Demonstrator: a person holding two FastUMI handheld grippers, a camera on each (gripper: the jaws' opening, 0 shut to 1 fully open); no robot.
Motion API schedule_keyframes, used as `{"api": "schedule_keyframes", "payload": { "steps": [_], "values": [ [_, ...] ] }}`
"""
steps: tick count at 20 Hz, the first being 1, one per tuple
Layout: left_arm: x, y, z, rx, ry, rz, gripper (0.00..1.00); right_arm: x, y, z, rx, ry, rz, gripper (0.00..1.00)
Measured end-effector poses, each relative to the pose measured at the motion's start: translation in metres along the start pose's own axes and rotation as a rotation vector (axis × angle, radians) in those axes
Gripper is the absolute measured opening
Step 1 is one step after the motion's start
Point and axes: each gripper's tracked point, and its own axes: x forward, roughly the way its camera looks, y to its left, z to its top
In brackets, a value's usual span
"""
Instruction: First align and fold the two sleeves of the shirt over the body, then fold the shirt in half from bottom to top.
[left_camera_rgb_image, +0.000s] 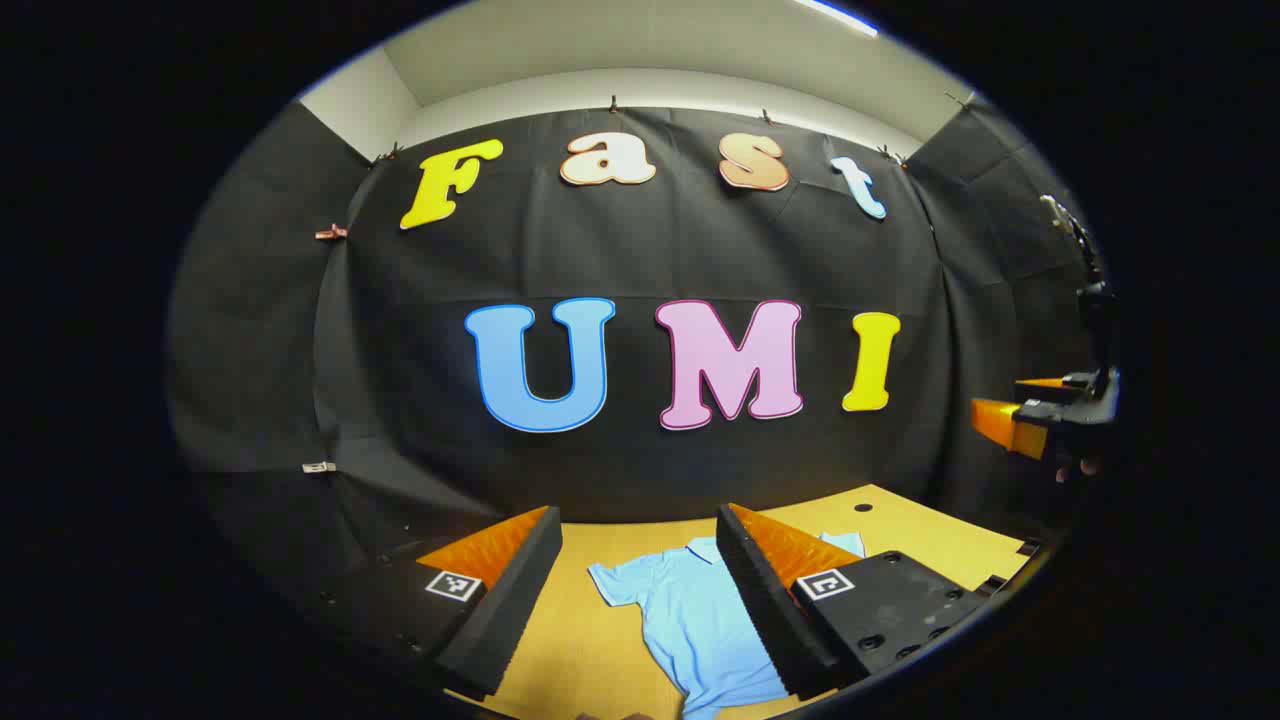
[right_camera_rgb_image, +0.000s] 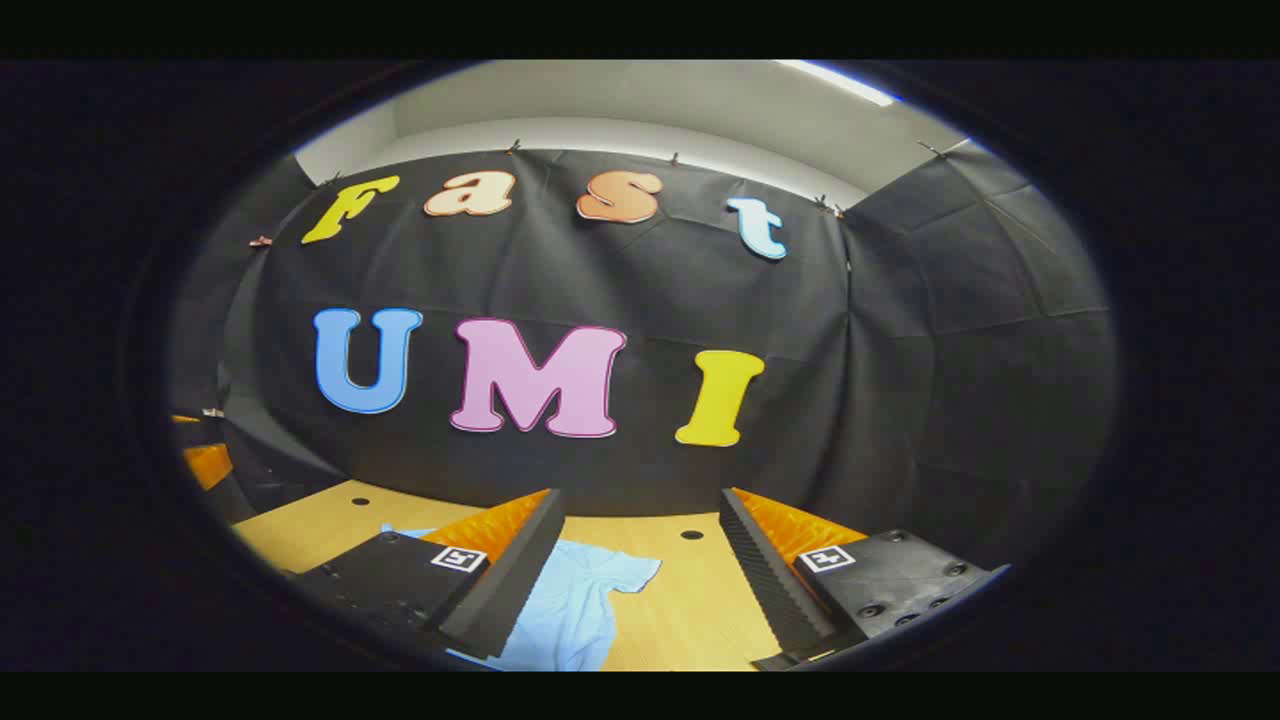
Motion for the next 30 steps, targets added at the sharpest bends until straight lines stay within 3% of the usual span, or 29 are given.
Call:
{"api": "schedule_keyframes", "payload": {
  "steps": [6, 11, 18, 23, 30],
  "values": [
    [0.036, 0.008, -0.014, -0.008, 0.033, 0.069, 0.99, 0.045, 0.011, -0.024, 0.012, 0.037, 0.051, 0.95],
    [0.046, 0.009, -0.032, -0.019, 0.083, 0.096, 0.98, 0.057, 0.015, -0.045, 0.03, 0.099, 0.082, 0.97],
    [0.025, 0.014, -0.041, -0.01, 0.094, -0.008, 0.98, 0.016, 0.002, -0.036, 0.043, 0.09, -0.015, 0.97],
    [0.015, 0.017, -0.048, -0.044, 0.111, 0.004, 0.98, -0.003, 0.007, -0.05, 0.002, 0.106, -0.002, 0.97],
    [0.036, 0.008, -0.052, -0.048, 0.114, 0.025, 0.98, 0.027, 0.009, -0.07, 0.01, 0.157, 0.03, 0.97]
  ]
}}
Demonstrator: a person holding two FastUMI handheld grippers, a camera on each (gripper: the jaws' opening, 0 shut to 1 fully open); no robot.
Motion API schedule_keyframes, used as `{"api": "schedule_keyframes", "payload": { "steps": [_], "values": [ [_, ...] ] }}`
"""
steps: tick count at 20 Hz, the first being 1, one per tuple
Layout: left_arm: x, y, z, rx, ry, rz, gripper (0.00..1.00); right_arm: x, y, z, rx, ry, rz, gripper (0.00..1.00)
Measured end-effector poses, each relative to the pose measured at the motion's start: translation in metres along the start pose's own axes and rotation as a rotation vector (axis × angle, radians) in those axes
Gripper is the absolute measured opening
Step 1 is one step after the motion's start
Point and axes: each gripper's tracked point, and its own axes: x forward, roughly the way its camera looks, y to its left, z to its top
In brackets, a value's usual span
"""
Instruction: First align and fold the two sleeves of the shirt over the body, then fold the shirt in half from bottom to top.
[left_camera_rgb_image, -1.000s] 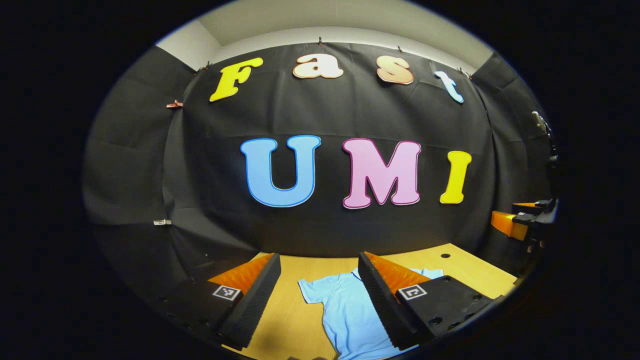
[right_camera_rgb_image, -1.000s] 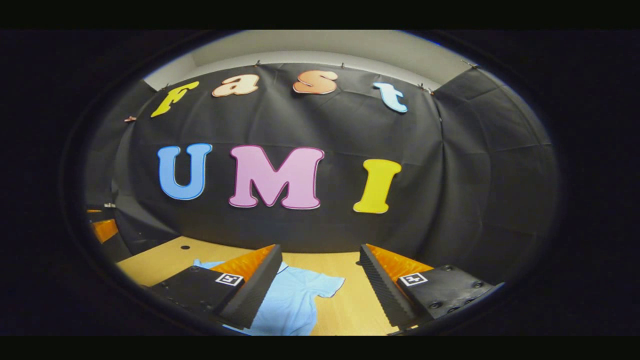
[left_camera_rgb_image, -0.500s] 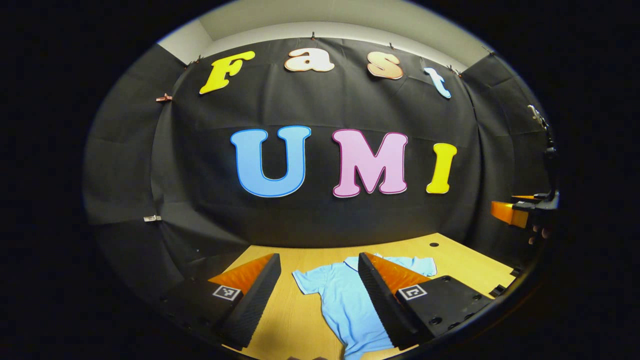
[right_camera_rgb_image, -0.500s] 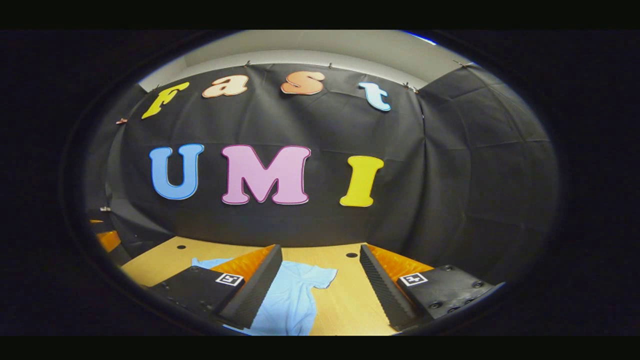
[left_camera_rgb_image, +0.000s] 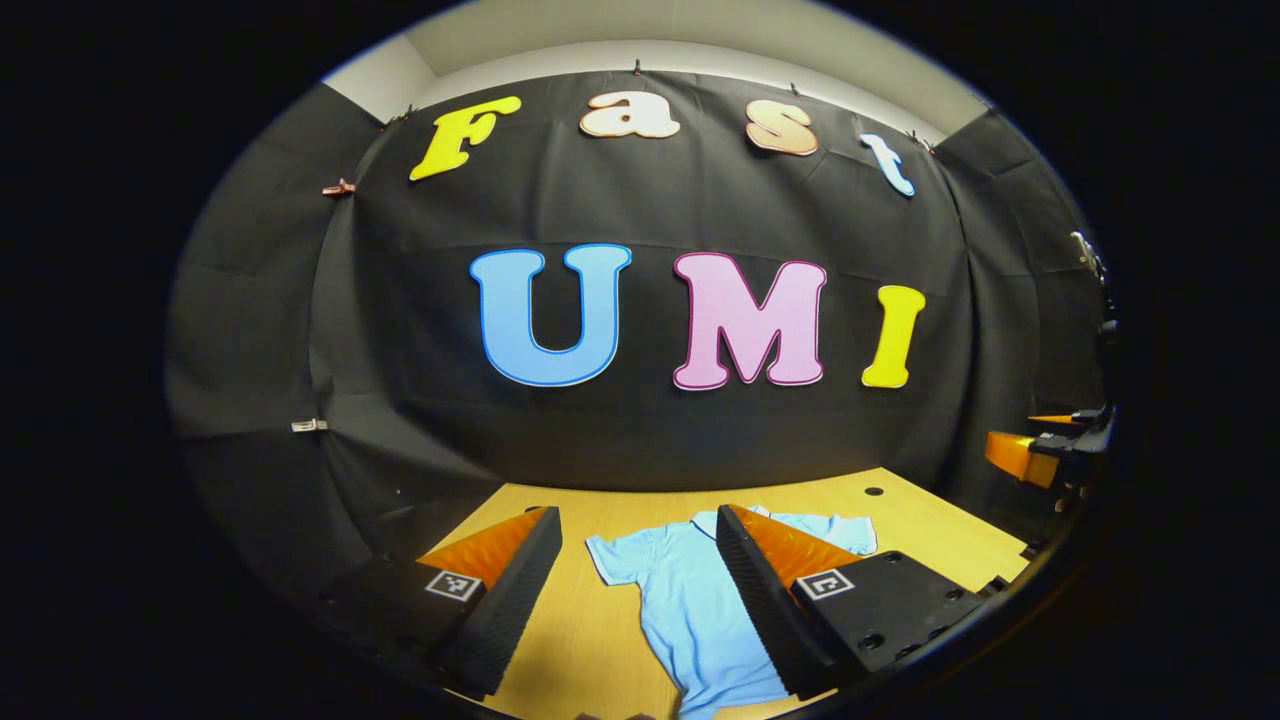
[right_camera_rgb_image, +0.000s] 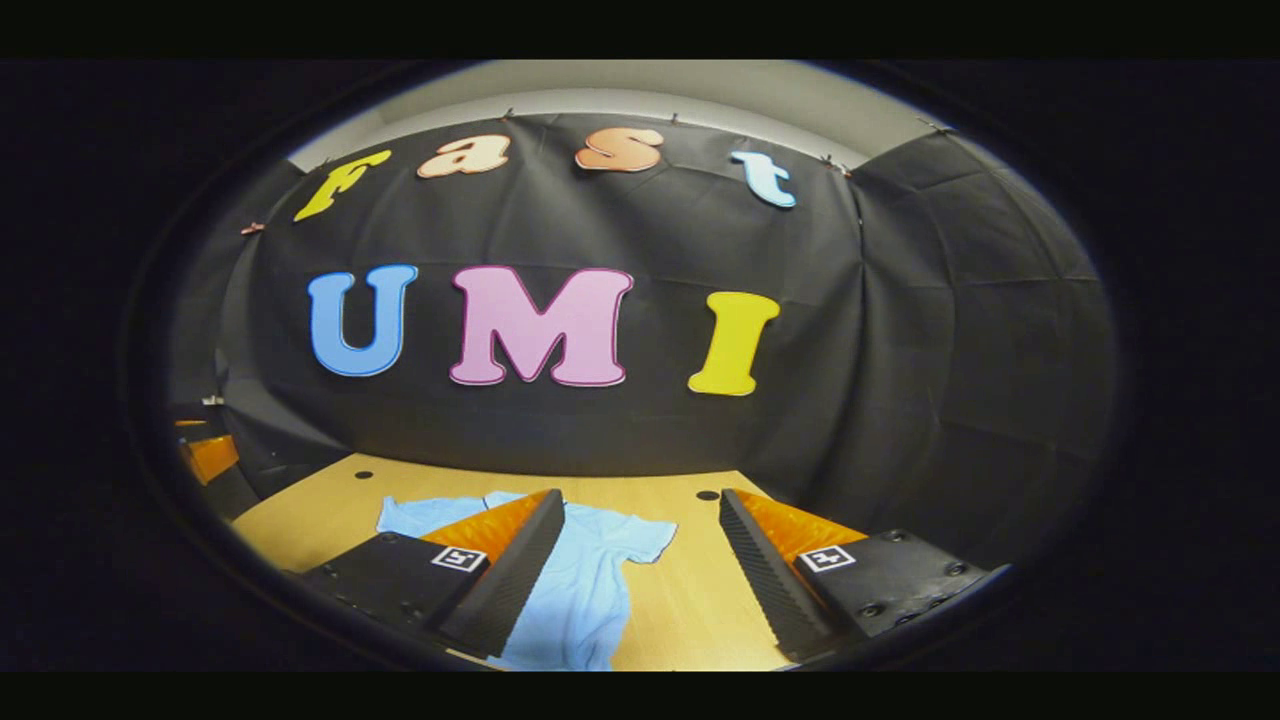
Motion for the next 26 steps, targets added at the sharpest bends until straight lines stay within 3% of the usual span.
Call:
{"api": "schedule_keyframes", "payload": {
  "steps": [6, 15, 19, 26],
  "values": [
    [0.034, -0.006, -0.014, 0.003, 0.043, 0.035, 0.99, 0.072, 0.002, -0.046, -0.001, 0.136, 0.075, 0.97],
    [0.091, -0.006, -0.052, -0.001, 0.165, 0.159, 0.99, 0.234, -0.037, -0.13, -0.006, 0.313, 0.073, 0.97],
    [0.113, -0.014, -0.078, -0.012, 0.232, 0.224, 0.99, 0.294, -0.046, -0.188, -0.008, 0.414, 0.095, 0.98],
    [0.143, -0.032, -0.098, -0.004, 0.301, 0.238, 0.99, 0.352, -0.052, -0.276, -0.071, 0.536, 0.113, 0.98]
  ]
}}
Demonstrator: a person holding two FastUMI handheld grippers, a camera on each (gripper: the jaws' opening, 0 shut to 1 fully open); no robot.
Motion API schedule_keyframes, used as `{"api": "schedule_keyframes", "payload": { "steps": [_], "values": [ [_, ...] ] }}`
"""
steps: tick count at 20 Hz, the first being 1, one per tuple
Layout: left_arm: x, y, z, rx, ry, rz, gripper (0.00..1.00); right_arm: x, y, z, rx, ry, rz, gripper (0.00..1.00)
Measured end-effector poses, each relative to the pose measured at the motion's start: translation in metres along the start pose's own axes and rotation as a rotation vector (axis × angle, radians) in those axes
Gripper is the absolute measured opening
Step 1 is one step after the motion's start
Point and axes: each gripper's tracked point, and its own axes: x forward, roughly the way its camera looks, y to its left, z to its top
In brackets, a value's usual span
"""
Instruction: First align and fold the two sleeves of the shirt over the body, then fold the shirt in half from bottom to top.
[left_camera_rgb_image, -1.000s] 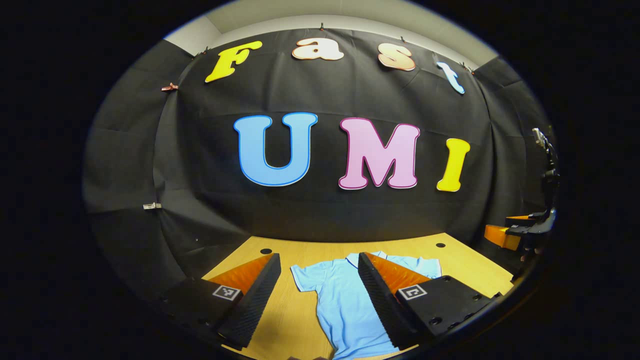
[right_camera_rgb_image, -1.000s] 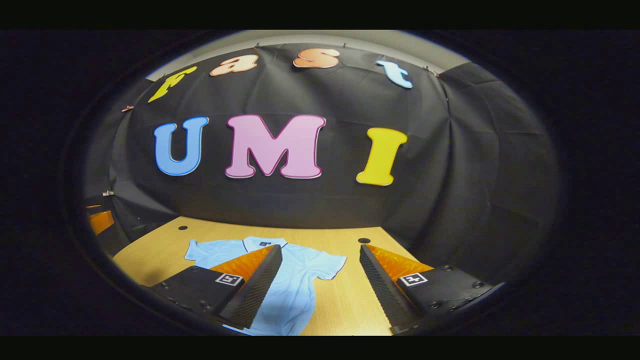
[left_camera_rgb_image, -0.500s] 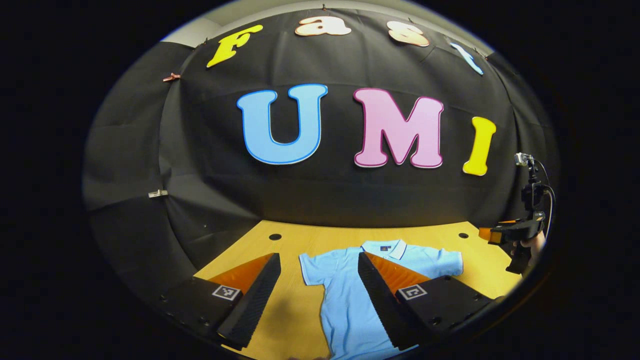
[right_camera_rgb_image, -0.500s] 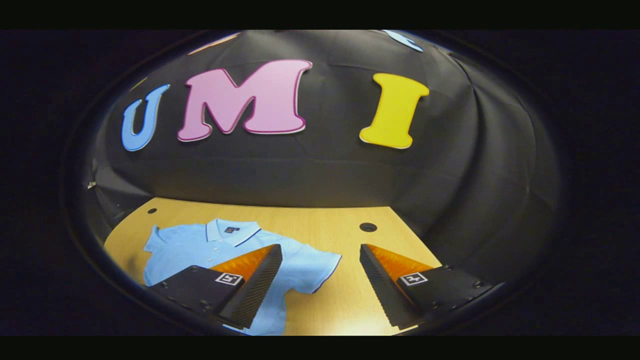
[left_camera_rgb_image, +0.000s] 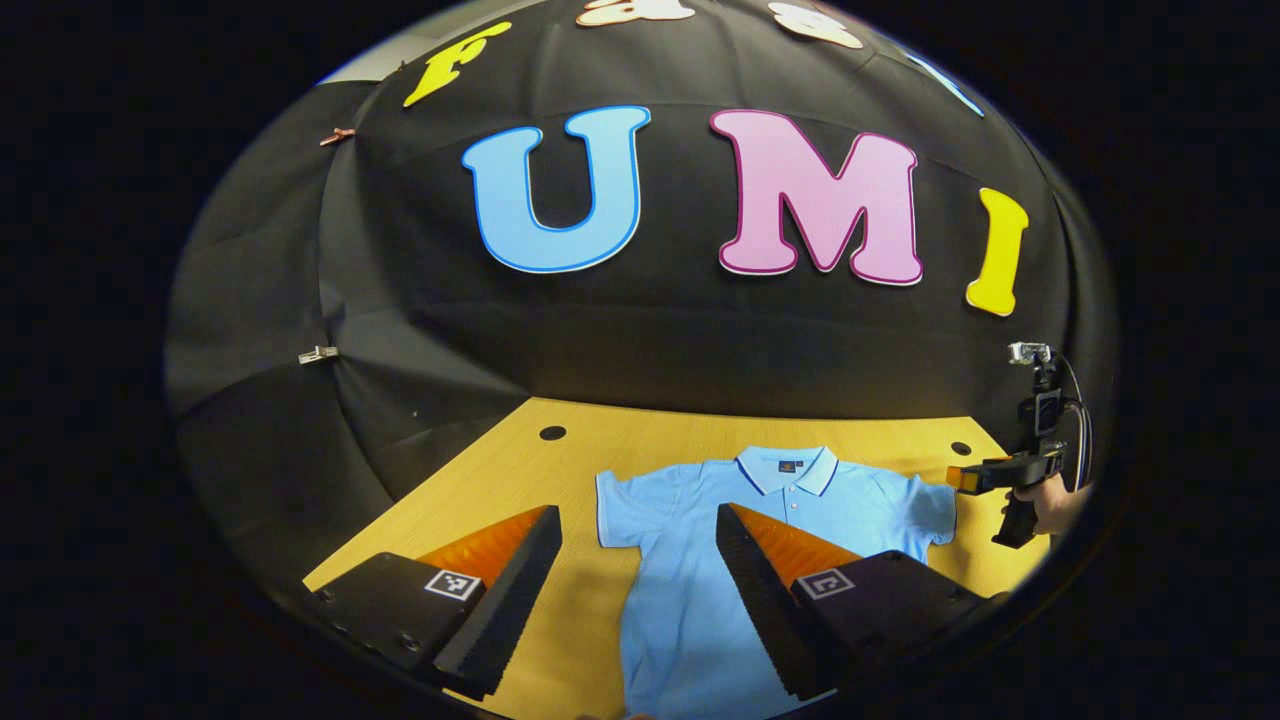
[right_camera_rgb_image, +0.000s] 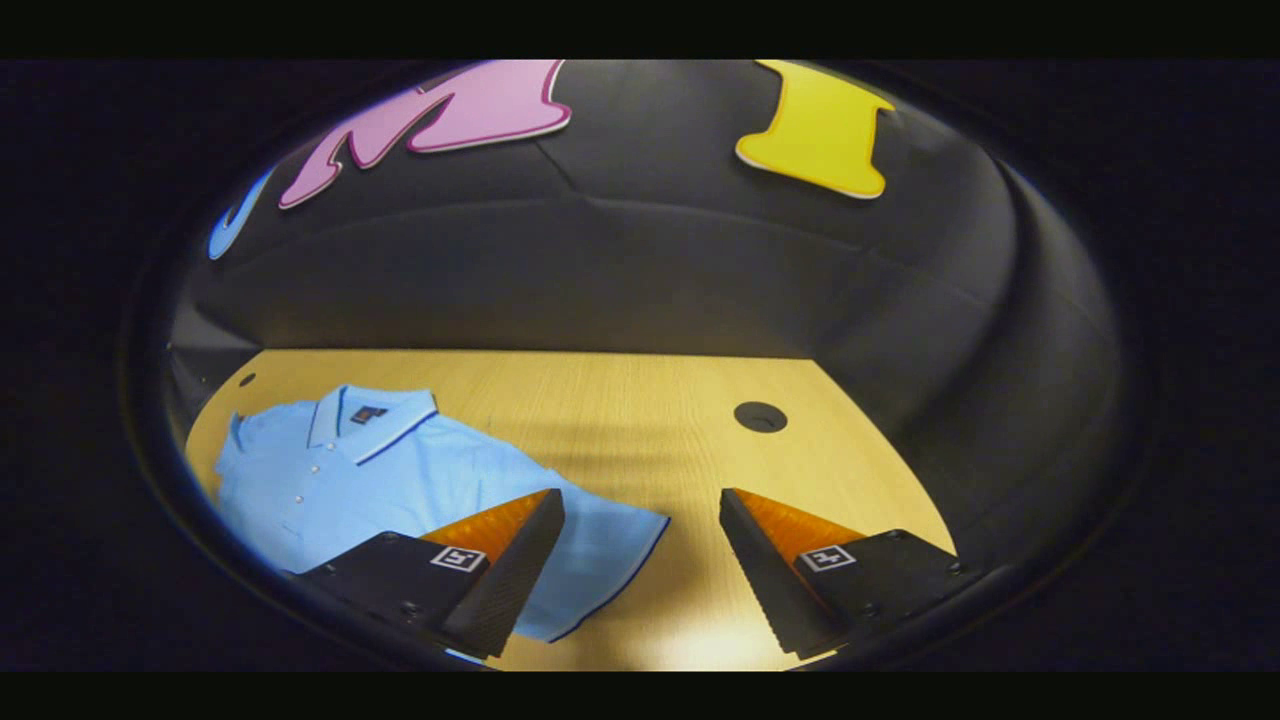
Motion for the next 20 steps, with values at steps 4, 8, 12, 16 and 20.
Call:
{"api": "schedule_keyframes", "payload": {
  "steps": [4, 8, 12, 16, 20],
  "values": [
    [0.009, -0.01, 0.0, -0.007, 0.018, -0.009, 0.99, 0.021, 0.005, -0.024, 0.01, 0.062, 0.022, 0.95],
    [0.014, -0.015, -0.001, 0.0, 0.026, -0.03, 0.99, 0.026, 0.016, -0.023, 0.074, 0.051, 0.074, 0.82],
    [0.015, -0.014, -0.003, -0.001, 0.024, -0.038, 0.99, 0.022, 0.026, -0.023, 0.043, 0.05, 0.081, 0.18],
    [0.005, -0.001, -0.007, -0.007, 0.024, -0.033, 0.99, 0.016, 0.036, -0.024, 0.092, 0.081, 0.083, 0.06],
    [-0.004, 0.021, -0.015, -0.017, 0.036, -0.016, 0.99, -0.007, 0.039, 0.012, 0.066, 0.011, 0.063, 0.06]
  ]
}}
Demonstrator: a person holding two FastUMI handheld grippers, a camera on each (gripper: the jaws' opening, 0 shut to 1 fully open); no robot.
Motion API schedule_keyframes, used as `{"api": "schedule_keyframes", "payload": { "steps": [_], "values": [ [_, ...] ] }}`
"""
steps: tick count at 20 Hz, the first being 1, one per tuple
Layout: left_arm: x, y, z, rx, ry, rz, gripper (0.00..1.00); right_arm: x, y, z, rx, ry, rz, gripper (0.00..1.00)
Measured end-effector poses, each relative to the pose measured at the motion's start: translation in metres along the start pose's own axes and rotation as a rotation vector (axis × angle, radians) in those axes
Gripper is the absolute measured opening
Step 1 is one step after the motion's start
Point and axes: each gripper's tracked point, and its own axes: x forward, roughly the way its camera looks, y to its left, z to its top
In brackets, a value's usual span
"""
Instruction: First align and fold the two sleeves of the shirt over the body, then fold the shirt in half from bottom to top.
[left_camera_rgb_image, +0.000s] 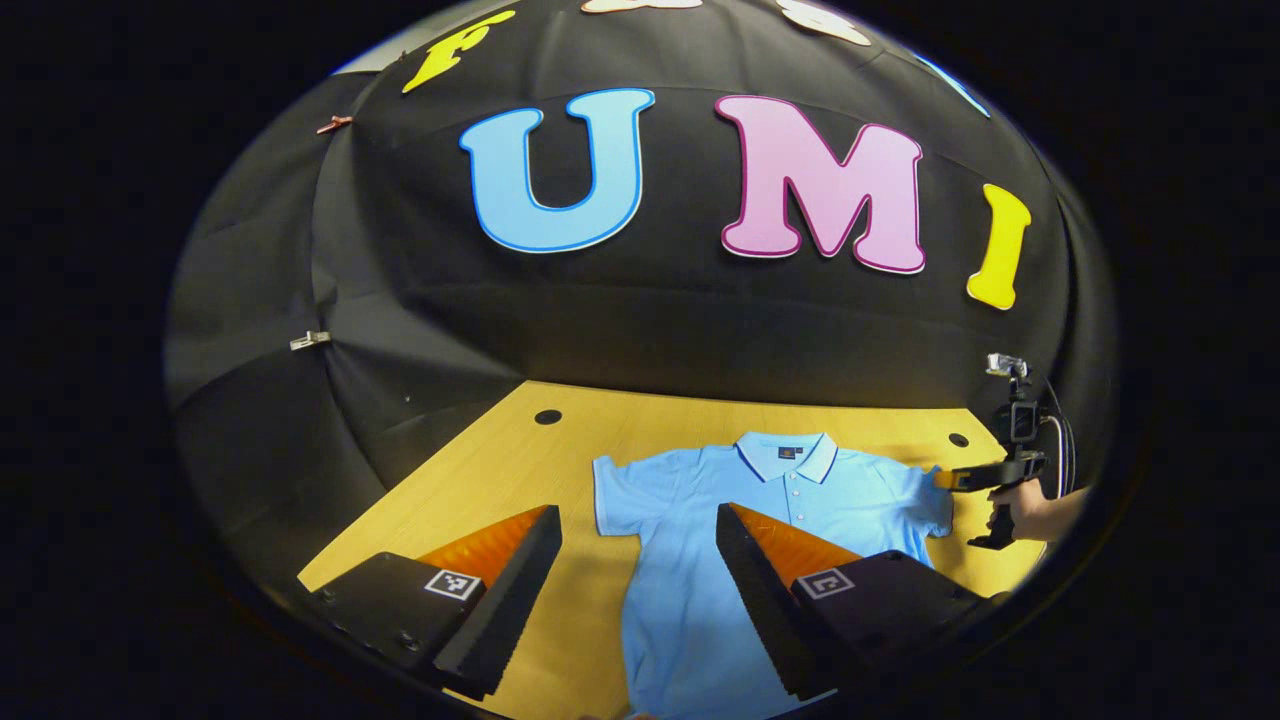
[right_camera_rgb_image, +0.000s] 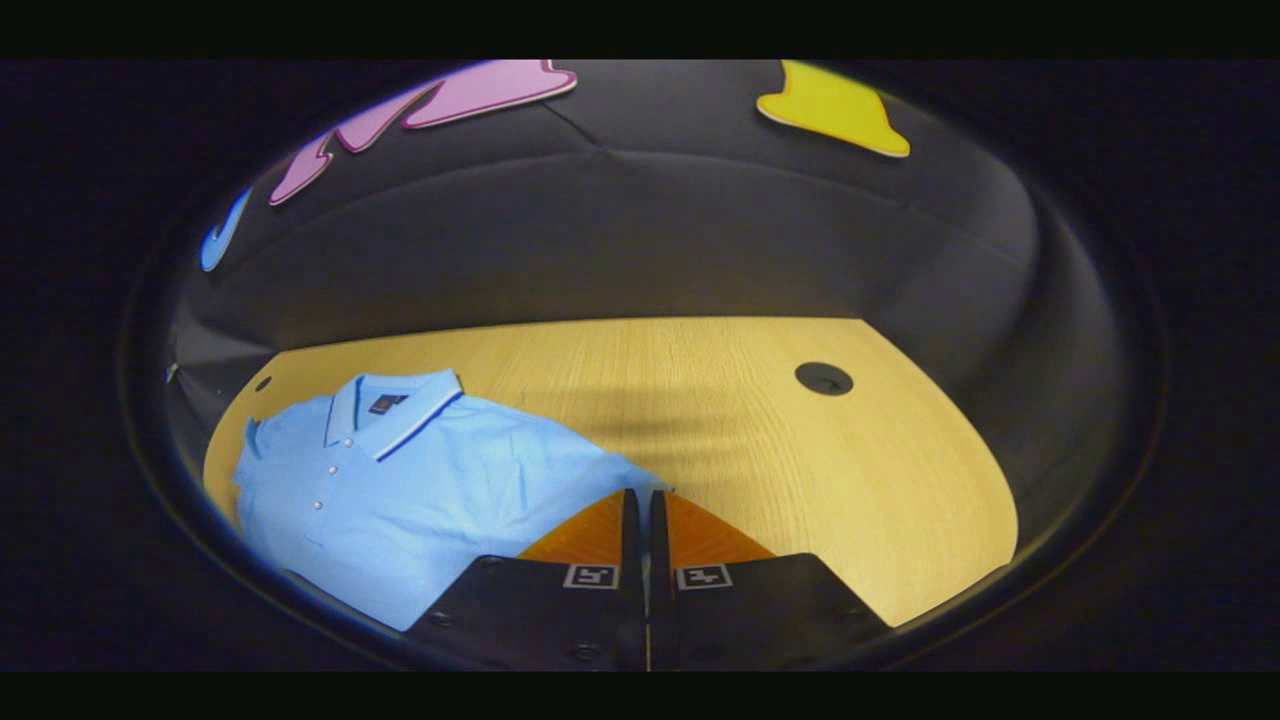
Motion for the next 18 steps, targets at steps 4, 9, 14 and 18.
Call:
{"api": "schedule_keyframes", "payload": {
  "steps": [4, 9, 14, 18],
  "values": [
    [-0.004, 0.022, -0.005, -0.018, 0.011, 0.014, 0.99, -0.029, 0.043, 0.028, -0.07, -0.048, 0.049, 0.06],
    [-0.008, 0.044, -0.005, -0.033, 0.005, 0.021, 0.99, -0.04, 0.137, 0.041, -0.171, -0.085, 0.173, 0.06],
    [-0.005, 0.054, -0.01, -0.023, 0.032, 0.001, 0.99, -0.046, 0.223, 0.011, -0.229, -0.037, 0.288, 0.06],
    [0.019, 0.047, -0.014, -0.028, 0.053, -0.039, 0.99, -0.056, 0.27, -0.013, -0.23, -0.016, 0.402, 0.23]
  ]
}}
